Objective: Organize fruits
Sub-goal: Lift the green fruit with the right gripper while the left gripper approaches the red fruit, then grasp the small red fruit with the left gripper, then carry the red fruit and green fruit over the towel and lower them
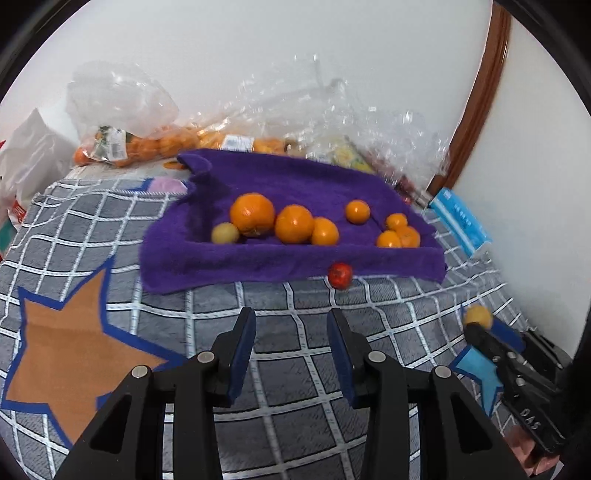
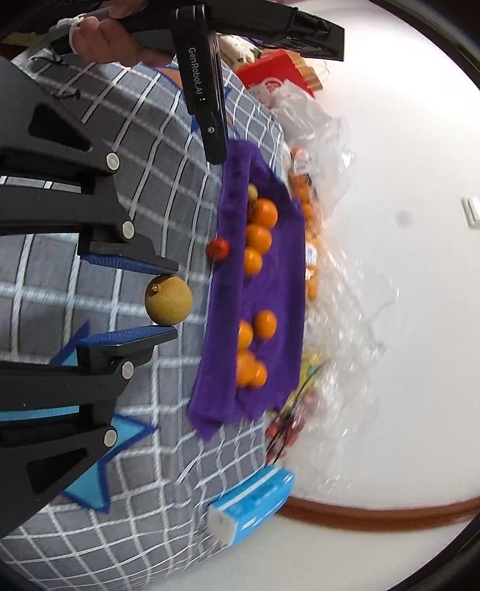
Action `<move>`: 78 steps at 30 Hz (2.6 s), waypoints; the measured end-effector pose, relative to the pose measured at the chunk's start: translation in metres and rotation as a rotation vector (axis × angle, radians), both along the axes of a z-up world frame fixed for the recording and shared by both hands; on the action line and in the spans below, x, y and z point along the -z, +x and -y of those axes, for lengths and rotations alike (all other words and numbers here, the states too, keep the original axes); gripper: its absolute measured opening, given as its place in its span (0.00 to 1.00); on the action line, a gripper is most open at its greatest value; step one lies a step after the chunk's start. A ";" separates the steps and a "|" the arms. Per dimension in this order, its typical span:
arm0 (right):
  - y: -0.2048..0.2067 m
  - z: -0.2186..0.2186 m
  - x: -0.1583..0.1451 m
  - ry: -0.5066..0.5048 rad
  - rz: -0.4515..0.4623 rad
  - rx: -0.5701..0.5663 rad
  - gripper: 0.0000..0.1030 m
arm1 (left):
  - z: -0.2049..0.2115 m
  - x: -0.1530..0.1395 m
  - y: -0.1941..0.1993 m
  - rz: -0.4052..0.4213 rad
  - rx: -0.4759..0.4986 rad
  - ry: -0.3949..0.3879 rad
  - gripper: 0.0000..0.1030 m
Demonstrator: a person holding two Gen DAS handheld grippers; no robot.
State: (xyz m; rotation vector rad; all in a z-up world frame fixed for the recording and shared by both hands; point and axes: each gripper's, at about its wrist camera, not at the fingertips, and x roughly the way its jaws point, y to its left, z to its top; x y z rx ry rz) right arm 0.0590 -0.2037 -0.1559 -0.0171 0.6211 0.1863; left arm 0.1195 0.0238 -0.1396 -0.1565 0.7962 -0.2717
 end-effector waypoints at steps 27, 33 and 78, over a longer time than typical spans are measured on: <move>-0.004 0.070 0.022 0.146 -0.026 0.063 0.27 | 0.077 0.022 0.058 -0.064 -0.012 0.107 0.31; -0.002 0.069 0.022 0.154 -0.032 0.057 0.27 | 0.080 0.030 0.067 -0.086 -0.031 0.111 0.29; 0.070 0.026 -0.079 0.112 0.067 0.020 0.27 | -0.027 -0.039 0.048 -0.029 -0.157 0.007 0.23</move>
